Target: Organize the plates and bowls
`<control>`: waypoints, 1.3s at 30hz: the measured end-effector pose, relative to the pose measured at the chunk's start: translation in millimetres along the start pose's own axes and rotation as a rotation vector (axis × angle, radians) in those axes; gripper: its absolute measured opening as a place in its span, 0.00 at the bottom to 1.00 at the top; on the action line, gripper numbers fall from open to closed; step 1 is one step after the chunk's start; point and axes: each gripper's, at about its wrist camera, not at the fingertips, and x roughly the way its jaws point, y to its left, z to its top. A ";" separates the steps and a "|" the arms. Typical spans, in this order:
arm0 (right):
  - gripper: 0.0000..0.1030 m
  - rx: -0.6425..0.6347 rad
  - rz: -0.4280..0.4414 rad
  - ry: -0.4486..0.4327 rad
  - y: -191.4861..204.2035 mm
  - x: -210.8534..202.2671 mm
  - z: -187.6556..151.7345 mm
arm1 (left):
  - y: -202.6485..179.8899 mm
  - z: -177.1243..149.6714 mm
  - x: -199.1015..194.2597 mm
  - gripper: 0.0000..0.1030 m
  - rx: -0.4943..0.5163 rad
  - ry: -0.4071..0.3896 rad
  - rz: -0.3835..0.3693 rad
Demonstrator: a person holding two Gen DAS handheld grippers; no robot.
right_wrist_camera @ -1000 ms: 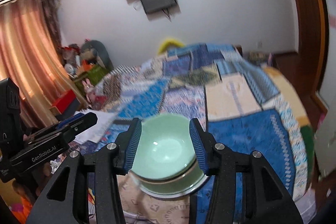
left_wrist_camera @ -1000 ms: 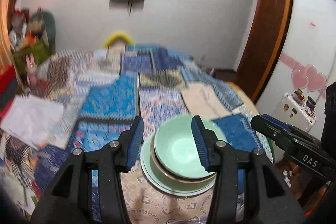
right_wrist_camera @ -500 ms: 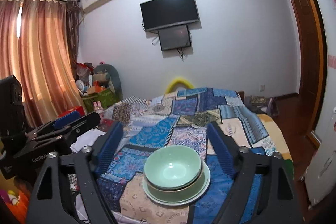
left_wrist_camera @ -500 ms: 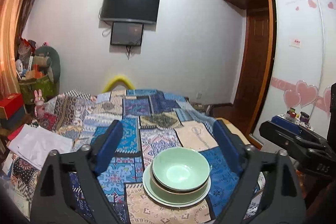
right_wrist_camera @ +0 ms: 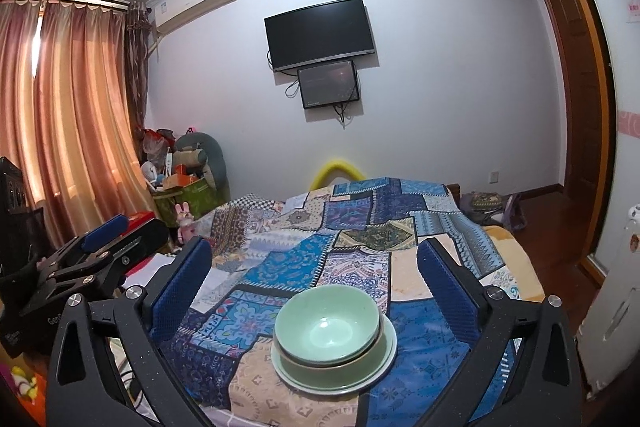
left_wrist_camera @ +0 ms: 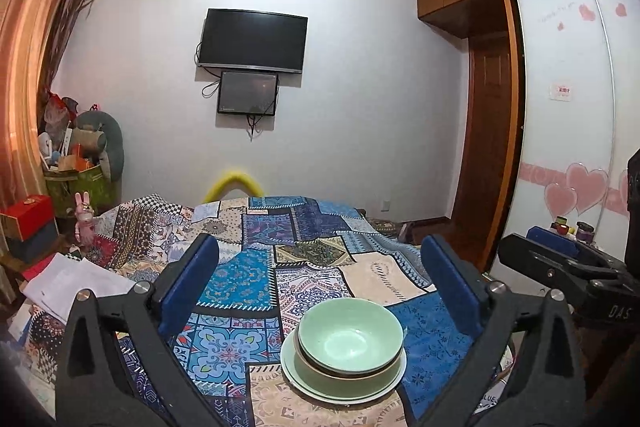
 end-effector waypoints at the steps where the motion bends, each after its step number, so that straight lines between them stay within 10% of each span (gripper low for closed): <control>1: 0.99 -0.001 -0.001 0.000 -0.2 -1.3 -0.8 | 0.3 -0.4 0.7 1.00 0.000 0.002 0.000; 39: 1.00 0.005 0.006 0.033 -3.3 1.4 -2.2 | 0.1 -7.4 6.8 1.00 0.000 0.034 -0.018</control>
